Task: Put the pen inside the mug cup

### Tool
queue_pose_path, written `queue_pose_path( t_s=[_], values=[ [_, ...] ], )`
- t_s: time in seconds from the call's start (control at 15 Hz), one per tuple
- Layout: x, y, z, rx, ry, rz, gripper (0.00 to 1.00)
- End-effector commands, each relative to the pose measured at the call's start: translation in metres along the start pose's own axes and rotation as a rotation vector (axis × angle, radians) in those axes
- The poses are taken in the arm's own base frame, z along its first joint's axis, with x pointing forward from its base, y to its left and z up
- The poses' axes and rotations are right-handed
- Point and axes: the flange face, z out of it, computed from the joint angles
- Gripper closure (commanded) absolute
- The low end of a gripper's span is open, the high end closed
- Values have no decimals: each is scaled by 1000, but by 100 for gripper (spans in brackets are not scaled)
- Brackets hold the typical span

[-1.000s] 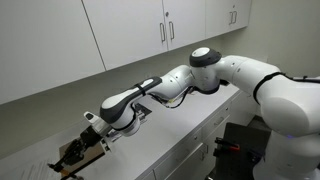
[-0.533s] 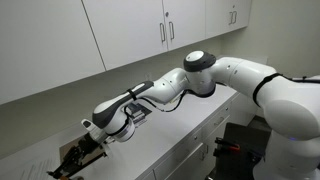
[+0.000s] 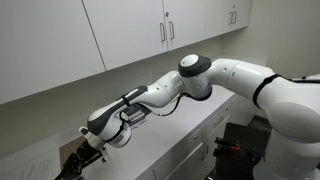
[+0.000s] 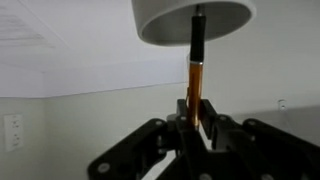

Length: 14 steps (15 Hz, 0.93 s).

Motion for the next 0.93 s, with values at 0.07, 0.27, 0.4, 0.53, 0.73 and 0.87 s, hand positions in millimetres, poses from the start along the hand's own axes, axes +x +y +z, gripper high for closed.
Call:
queue_pose_path(
  t_s=[0.07,0.27,0.4,0.53,0.73,0.87],
  values=[
    [-10,7,9,11,-29,-26,56],
    [-10,7,11,13,-38,-36,42],
    [-3,5,9,10,-50,-45,27],
    [7,2,3,0,-79,-56,12],
    [21,-3,-11,-12,-128,-53,0],
    [31,-8,-23,-29,-172,-58,0]
  ],
)
